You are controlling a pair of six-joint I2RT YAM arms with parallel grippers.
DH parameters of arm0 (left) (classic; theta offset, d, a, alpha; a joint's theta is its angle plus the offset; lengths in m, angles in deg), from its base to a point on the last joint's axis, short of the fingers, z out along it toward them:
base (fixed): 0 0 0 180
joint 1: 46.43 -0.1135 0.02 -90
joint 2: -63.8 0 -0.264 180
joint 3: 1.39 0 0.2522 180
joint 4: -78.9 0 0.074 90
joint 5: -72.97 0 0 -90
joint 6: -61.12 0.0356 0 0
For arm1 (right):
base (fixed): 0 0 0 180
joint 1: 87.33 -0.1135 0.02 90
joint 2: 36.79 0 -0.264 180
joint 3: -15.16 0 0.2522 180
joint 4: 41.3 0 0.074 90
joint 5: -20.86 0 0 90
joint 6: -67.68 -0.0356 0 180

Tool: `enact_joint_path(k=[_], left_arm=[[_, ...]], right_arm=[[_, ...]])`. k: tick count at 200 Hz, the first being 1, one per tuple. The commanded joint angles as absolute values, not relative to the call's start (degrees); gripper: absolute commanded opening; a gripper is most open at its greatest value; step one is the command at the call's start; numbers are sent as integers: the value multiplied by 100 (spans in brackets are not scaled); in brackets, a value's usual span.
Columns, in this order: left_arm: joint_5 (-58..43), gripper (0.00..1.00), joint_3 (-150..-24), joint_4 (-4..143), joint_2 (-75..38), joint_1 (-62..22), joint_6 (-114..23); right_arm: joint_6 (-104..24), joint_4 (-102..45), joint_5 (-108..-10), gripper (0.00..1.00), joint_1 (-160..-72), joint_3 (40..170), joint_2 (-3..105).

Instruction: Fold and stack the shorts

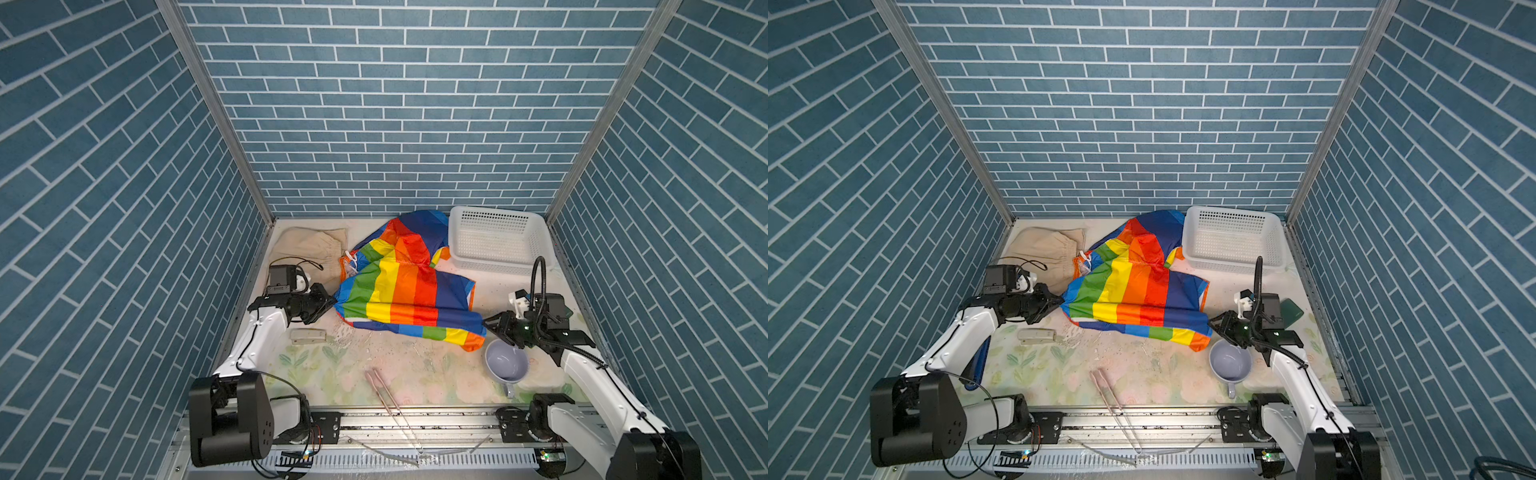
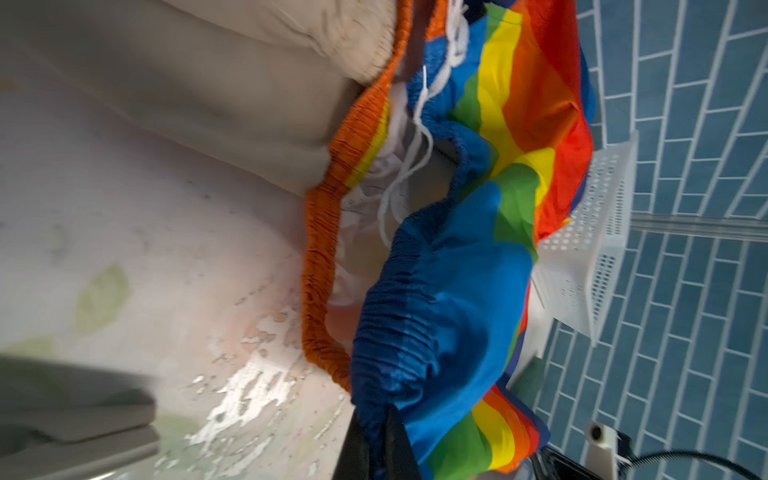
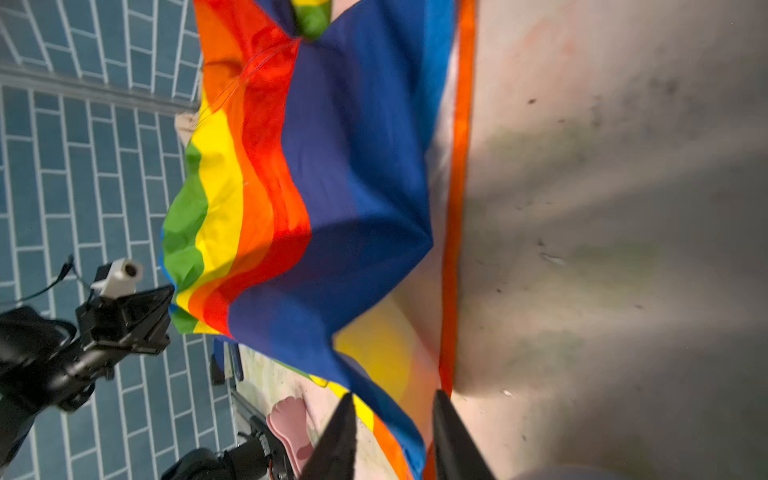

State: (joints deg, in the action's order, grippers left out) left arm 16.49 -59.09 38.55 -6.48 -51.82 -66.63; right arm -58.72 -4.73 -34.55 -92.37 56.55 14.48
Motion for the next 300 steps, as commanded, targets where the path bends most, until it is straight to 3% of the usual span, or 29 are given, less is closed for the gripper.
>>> enact_joint_path(k=[1,19,42,70,91,120,146,163,185,242,300], left_arm=[[766,8,-5940,3271,-415,-5223,-6229],[623,17,-5985,3070,-342,-5223,-6099],[646,44,-5977,3045,-267,-5223,-6128],[500,61,-6048,2934,-118,-5223,-6157],[390,64,-6180,2774,14,-5223,-6134],[150,67,-6403,2548,172,-5203,-6128],[46,69,-6491,2619,232,-5141,-6169],[20,69,-6524,2680,124,-5070,-6220],[-119,69,-6558,2855,-78,-4840,-6273],[-454,70,-7159,3175,-1020,-4164,-6316],[-777,81,-8128,3131,-2172,-3875,-6071]], right_arm=[[-5322,481,-4547,44,-9183,6306,1086],[-5010,832,-4941,47,-9179,6785,1114],[-5086,527,-4884,45,-9179,6995,1372],[-5552,-207,-4369,7,-9232,7104,2105],[-5363,-251,-4824,5,-9856,7444,2637],[-5001,-155,-5511,16,-10729,8105,3524],[-4806,-318,-5959,18,-11171,8791,4447],[-4496,-221,-6367,16,-11547,9550,5133],[-4001,215,-7090,5,-11910,10829,6201],[-3617,915,-8208,2,-12029,13060,8287],[-3501,862,-8718,2,-11720,13149,8510]])
